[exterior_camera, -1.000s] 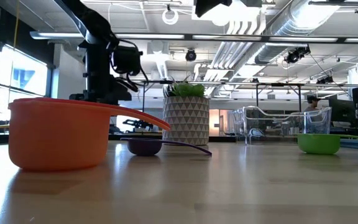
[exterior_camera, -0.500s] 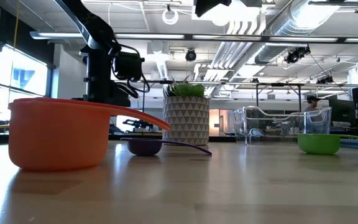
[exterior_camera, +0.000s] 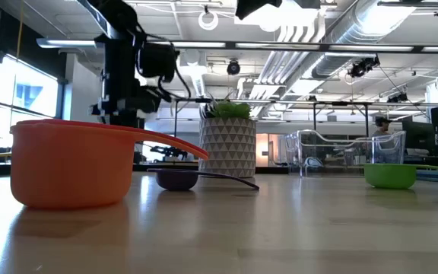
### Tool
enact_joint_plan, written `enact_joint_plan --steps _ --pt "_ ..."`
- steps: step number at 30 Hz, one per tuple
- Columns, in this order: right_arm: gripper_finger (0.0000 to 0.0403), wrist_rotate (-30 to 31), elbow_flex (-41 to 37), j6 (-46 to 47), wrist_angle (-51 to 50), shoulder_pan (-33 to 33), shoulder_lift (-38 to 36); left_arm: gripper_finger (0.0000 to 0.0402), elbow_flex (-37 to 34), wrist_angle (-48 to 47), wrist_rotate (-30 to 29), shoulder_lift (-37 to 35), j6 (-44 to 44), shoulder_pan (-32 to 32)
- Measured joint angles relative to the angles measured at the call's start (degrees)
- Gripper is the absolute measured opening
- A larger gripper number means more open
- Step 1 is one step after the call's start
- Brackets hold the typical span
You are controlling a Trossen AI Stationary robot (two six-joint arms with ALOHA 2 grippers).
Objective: Nest measuring cups in basket
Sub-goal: Stack the blue measuring cup on top of the red measuring cup
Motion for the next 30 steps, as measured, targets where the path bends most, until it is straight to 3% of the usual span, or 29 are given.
enact_joint_plan --steps 13,22,30 --pt "0.0055 3.56 0.02 9.26 -0.02 0.0 0.0 0.0004 4.46 -1.54 2.89 -8.94 -6.21 -19.5" --pt "0.0055 5.02 0.04 19.12 -0.75 0.0 0.0 0.0003 7.49 -0.34 3.63 -9.16 -14.96 -32.17" --pt "0.0055 4.66 0.04 26.87 -2.36 0.83 0.0 0.0003 7.51 3.19 3.26 -8.71 -24.63 -39.17"
